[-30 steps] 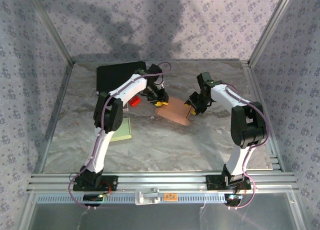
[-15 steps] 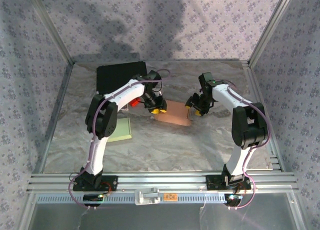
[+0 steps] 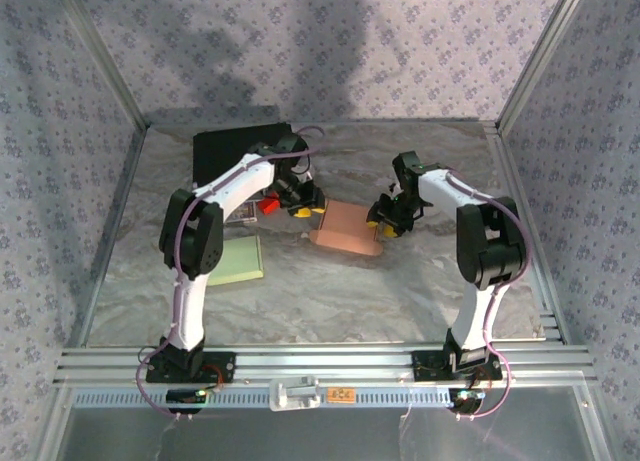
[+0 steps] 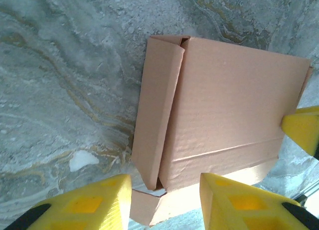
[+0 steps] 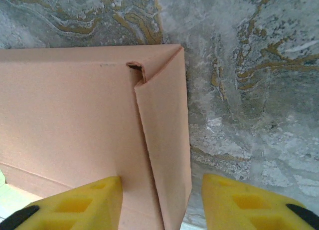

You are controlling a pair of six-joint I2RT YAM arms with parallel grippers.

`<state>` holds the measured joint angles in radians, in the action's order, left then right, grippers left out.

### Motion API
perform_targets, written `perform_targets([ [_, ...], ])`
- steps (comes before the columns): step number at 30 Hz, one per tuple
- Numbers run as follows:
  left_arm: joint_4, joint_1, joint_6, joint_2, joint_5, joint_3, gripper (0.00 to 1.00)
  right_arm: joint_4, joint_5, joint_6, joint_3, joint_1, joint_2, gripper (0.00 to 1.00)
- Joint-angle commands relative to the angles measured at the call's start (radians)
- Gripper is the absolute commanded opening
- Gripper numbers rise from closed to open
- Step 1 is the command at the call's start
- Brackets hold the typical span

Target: Fold the paper box

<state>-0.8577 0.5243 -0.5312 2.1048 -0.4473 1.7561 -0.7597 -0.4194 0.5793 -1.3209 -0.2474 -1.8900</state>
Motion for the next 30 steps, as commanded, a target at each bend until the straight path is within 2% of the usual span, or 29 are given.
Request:
perform_targets([
  [1,0.027,0.007,0.028,0.045,-0.046,0.007,0.41,-0.019,0.0,-0.025,0.003,-0.005,-0.026,0.42],
  [10,0.08,0.022,0.036,0.073,-0.051,-0.021,0.4,-0.006,-0.014,-0.025,0.008,0.004,0.006,0.4],
  [16,0.139,0.02,0.029,0.084,-0.07,-0.051,0.39,0.057,-0.043,-0.039,0.058,0.031,0.033,0.53],
  [20,0.174,0.018,0.009,0.085,-0.075,-0.085,0.36,0.208,-0.095,-0.034,0.167,0.056,0.065,0.65],
  [30,0.325,-0.012,-0.052,0.028,-0.107,-0.233,0.24,0.491,-0.255,0.03,0.302,0.087,0.074,0.71],
])
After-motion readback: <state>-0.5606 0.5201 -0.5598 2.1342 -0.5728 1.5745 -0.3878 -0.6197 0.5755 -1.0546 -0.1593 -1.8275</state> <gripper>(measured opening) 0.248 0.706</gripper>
